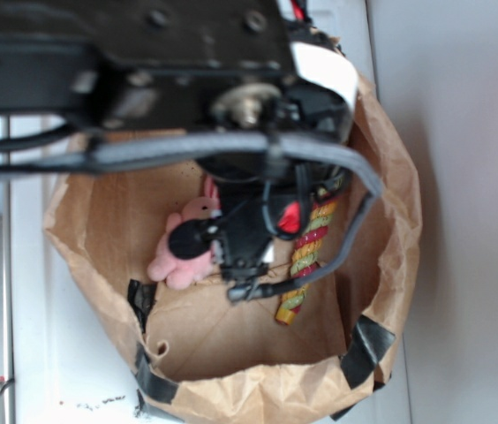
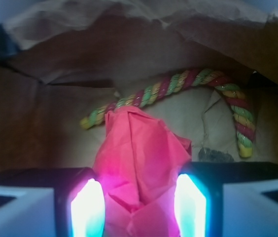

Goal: Grab the red paper.

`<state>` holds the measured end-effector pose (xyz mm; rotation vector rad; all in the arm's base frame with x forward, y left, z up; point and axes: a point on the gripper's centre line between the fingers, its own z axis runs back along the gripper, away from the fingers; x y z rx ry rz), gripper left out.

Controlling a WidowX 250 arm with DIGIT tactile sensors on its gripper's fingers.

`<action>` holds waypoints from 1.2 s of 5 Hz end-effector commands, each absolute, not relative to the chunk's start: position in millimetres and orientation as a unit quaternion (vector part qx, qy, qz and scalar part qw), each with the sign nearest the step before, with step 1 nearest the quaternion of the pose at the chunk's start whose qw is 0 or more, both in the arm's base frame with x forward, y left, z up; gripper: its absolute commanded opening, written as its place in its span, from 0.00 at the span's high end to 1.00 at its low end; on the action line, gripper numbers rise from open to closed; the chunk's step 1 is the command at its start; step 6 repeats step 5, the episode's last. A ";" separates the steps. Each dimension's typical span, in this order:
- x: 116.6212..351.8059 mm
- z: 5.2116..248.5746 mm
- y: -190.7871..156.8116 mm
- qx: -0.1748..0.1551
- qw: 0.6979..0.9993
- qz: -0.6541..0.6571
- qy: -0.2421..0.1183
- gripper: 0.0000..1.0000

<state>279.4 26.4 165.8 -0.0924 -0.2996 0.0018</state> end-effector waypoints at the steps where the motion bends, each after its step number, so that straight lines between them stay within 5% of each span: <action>1: 262.4 202.9 25.3 0.002 0.990 0.026 -0.140 1.00; 3: 242.9 218.2 8.4 -0.010 0.989 0.021 -0.144 1.00; 6: 246.3 217.7 9.6 -0.006 0.989 0.015 -0.148 1.00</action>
